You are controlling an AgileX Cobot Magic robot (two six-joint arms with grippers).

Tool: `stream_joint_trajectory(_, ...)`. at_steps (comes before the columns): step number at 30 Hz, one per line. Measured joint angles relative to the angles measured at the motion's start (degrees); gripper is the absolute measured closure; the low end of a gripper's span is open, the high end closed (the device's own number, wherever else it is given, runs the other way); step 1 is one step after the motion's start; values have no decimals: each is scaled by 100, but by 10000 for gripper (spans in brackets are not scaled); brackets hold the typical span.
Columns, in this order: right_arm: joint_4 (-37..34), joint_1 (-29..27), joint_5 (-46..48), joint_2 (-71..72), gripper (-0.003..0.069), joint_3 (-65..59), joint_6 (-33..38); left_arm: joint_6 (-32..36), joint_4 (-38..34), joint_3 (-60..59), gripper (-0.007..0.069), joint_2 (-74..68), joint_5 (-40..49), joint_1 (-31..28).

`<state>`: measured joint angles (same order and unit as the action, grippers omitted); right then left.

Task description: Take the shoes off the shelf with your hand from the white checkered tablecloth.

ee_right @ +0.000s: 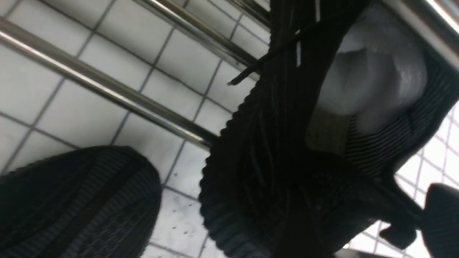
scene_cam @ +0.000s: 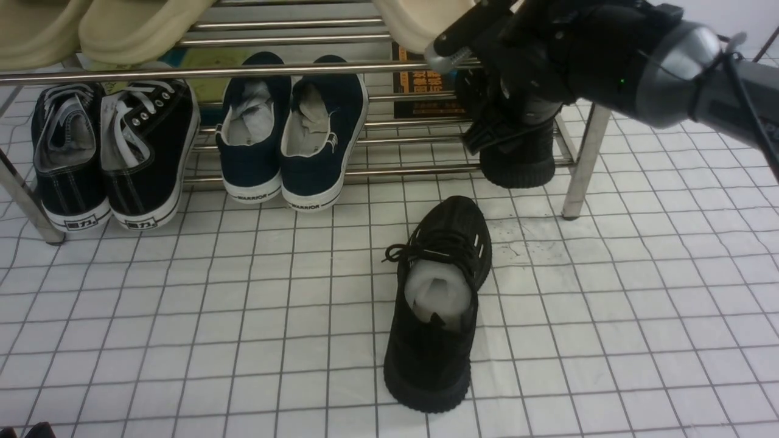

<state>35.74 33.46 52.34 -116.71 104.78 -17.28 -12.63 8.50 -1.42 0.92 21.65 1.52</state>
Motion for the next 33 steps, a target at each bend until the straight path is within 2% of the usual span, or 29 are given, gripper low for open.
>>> stream_joint_trajectory(6, 61, 0, -21, -68, 281, 6, 0, 0, 0, 0, 384, 0, 0, 0)
stream_joint_trajectory(16, 99, 0, 99, -257, 307, 10, 0, 0, 3, 0, 384, 0, 0, 0)
stream_joint_trajectory(19, 94, 0, 261, -269, 384, 10, 0, 0, 3, 0, 384, 0, 0, 0)
stream_joint_trajectory(22, 36, 6, 564, -274, 585, 10, 171, 0, 3, 0, 384, 0, 0, 0)
stream_joint_trajectory(23, 17, 7, 587, -274, 596, 11, 185, 0, 3, 0, 384, 0, 0, 0)
stream_joint_trajectory(24, -70, 12, 775, -267, 638, 29, 247, 0, 3, 0, 384, 0, 0, 0)
stream_joint_trajectory(29, -676, 48, 1421, -63, 639, 42, 488, 0, 3, 0, 384, 0, 0, 0)
stream_joint_trajectory(33, -1483, 55, 1781, 237, 639, 42, 735, 0, 3, 0, 384, 0, 1, 0)
